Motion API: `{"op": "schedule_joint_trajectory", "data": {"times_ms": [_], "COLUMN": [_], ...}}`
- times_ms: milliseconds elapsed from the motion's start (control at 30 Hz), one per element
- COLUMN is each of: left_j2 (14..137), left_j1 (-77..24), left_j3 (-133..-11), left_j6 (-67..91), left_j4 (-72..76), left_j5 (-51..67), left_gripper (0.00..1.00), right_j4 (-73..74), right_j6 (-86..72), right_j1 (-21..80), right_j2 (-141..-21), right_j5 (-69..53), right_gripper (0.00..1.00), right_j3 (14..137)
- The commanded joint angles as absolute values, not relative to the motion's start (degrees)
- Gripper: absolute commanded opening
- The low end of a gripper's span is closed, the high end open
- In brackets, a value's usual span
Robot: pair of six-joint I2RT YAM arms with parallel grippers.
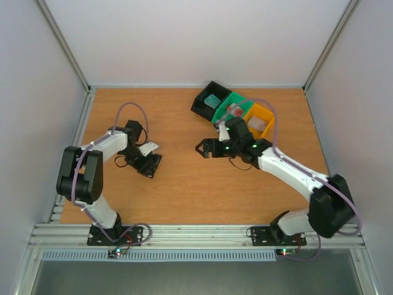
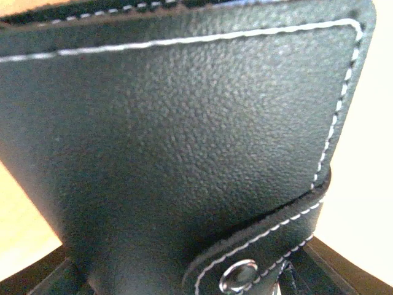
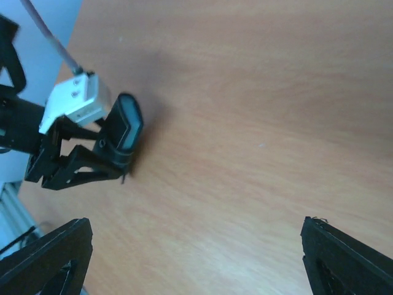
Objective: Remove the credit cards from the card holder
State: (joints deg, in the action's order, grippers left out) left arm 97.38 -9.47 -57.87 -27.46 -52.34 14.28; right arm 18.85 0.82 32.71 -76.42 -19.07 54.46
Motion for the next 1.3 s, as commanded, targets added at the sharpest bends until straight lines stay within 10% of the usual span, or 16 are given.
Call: {"op": "schedule_joint_trajectory", "data": {"times_ms": [0, 900, 1100, 1267], "left_j2": [91.5, 84.7, 84.5, 84.4], "left_j1": [-10.4, -11.2, -11.2, -11.2], "left_j3": [-59.8, -66.7, -67.2, -67.8], "left_j6": [-26.6, -24.3, -23.9, -23.8], "left_j4": [-44.9, -50.0, -50.0, -50.1], "left_j5": [25.7, 34.8, 35.3, 35.9], "left_gripper": [0.53, 0.53, 0.53, 0.53], "right_j4": [10.7, -15.7, -12.0, -10.7], "right_j6": [-13.5, -25.2, -24.3, -23.2], "right_j1": [36.2, 40.0, 41.0, 41.2], "right_j2": [-85.7, -104.1, -106.3, -105.7], "right_j5": [-26.5, -35.7, -35.3, -36.6], "right_gripper": [0.92, 0.74, 0.58, 0.22], "right_j3": [59.0, 69.8, 72.4, 72.9]}}
